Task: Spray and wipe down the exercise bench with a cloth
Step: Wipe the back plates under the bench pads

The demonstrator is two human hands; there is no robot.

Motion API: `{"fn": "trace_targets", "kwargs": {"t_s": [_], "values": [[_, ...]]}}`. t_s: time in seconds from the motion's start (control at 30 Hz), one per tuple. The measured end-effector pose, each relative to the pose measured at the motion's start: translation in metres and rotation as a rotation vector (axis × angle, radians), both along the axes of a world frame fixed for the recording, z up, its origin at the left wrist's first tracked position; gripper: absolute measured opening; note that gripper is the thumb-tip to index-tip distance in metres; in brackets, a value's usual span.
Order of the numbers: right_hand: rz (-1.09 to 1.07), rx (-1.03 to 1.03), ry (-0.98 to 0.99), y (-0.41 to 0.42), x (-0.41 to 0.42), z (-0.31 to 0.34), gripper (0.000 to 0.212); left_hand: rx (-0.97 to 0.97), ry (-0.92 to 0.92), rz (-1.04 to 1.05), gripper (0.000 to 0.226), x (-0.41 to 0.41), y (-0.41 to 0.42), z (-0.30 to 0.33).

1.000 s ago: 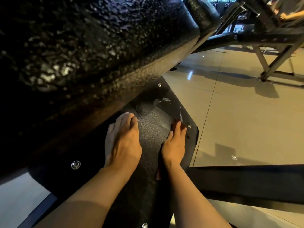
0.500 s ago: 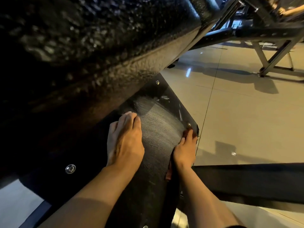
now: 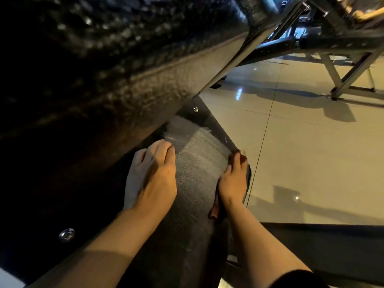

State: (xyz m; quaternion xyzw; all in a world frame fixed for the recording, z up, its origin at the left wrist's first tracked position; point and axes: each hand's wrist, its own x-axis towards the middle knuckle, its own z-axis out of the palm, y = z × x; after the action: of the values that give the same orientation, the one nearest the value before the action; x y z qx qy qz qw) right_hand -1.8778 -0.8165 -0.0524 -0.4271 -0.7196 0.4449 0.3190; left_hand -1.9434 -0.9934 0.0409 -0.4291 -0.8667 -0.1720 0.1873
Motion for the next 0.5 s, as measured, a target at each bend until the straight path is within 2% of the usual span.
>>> {"fn": "trace_targets", "kwargs": {"t_s": [0.1, 0.2, 0.27, 0.37, 0.5], "values": [[-0.015, -0.014, -0.005, -0.003, -0.030, 0.025, 0.053, -0.143, 0.124, 0.011, 0.050, 0.001, 0.002, -0.002], [0.213, 0.275, 0.127, -0.016, -0.085, 0.068, 0.052, -0.201, 0.188, 0.056, 0.053, 0.001, 0.004, -0.006], [0.290, 0.394, 0.187, -0.011, -0.104, 0.075, 0.052, -0.229, 0.211, 0.077, 0.054, 0.001, 0.005, -0.005], [0.198, 0.304, 0.115, 0.015, -0.087, 0.048, 0.052, -0.246, 0.235, 0.079, 0.055, 0.001, 0.005, -0.006], [-0.035, 0.000, -0.177, 0.055, -0.032, -0.001, 0.053, -0.253, 0.264, 0.097, 0.055, 0.000, 0.007, -0.009]]}}
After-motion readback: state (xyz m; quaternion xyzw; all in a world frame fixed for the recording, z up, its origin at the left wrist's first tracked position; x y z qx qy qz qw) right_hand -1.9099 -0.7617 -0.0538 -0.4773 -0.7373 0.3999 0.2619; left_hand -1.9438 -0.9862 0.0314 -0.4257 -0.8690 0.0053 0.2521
